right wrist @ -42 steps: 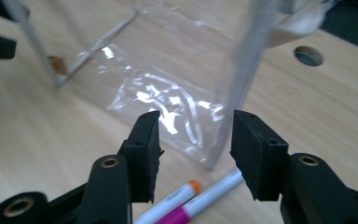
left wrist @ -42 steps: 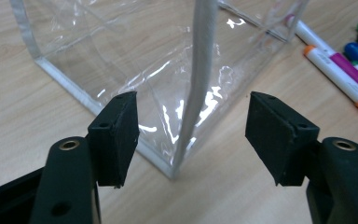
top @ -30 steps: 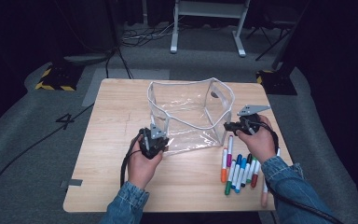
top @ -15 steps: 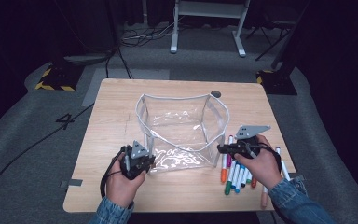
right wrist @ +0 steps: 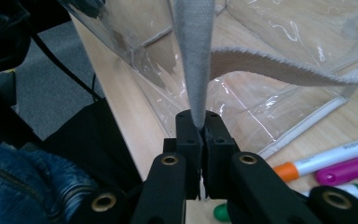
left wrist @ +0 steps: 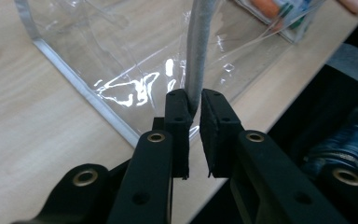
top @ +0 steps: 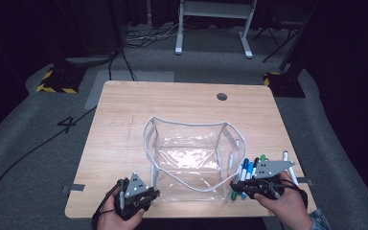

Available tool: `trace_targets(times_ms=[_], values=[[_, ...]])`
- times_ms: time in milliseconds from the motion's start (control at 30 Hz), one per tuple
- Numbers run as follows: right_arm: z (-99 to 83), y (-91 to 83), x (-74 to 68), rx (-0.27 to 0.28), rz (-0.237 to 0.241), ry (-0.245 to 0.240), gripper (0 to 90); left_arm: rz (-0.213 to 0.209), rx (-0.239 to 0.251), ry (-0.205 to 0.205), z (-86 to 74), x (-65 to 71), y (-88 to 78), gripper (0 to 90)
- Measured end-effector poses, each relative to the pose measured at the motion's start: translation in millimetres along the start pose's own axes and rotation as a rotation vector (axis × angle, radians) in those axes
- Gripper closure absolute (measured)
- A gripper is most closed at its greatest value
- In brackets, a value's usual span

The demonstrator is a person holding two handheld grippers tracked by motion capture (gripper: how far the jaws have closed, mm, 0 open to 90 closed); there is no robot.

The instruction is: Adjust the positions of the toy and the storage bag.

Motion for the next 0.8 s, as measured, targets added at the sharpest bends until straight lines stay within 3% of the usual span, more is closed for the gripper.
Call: trace_targets(times_ms=[67,100,133,167,267,367,433,500,533,567,633,700,800], values=[[-2.2,-4.2,-3.2,0.033,0.009,0.005,81.4,-0.05,0.027,-0.024,0.1,-0.8,-5.9,67.6],[-2.0,-7.0,-3.1,0.041,0.01,0.012,79.4,-0.05,0.027,-0.024,0.1,-0.8,-5.9,64.5],[-2.0,-7.0,-3.1,0.041,0.01,0.012,79.4,-0.046,0.042,-0.029,0.8,-2.6,-7.8,64.5],[-1.3,-13.8,-2.2,0.058,-0.008,0.018,73.0,-0.024,0.062,-0.03,1.8,-7.5,-12.7,57.3],[-1.3,-25.4,-1.0,0.089,-0.013,0.03,66.2,-0.03,0.093,-0.056,2.4,-17.5,-21.3,52.5],[-2.3,-33.4,-0.3,0.102,-0.025,0.037,64.6,-0.008,0.105,-0.076,2.1,-26.1,-25.1,49.6],[-4.9,-47.9,3.7,0.118,-0.076,0.039,62.6,0.026,0.107,-0.094,1.2,-34.5,-25.8,48.2],[-6.3,-53.7,5.6,0.121,-0.096,0.047,62.2,0.07,0.098,-0.114,-0.7,-44.6,-18.4,47.2],[-9.6,-65.3,10.4,0.125,-0.151,0.064,61.4,0.107,0.058,-0.126,-4.9,-54.9,-4.0,47.0],[-9.6,-65.3,10.4,0.125,-0.151,0.064,61.4,0.107,0.058,-0.126,-4.9,-54.9,-4.0,47.0],[-14.2,-76.8,15.7,0.121,-0.21,0.078,60.6,0.117,0.029,-0.129,-8.9,-61.6,13.7,47.1],[-23.5,-91.2,24.2,0.115,-0.276,0.121,60.5,0.099,0.015,-0.124,-11.3,-67.0,37.9,46.8],[-34.7,-102.4,33.8,0.082,-0.358,0.151,59.7,0.092,0.002,-0.102,-11.2,-71.0,57.1,46.0]])
Point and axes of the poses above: each handheld gripper's, and its own axes: y roughly forward along the jaws, z roughly out of its top, x roughly to its right, the point moved 2 cm from there along y, roughly forward along the jaws, and after that the axes turned 12 degrees about z, right-handed, at the moved point
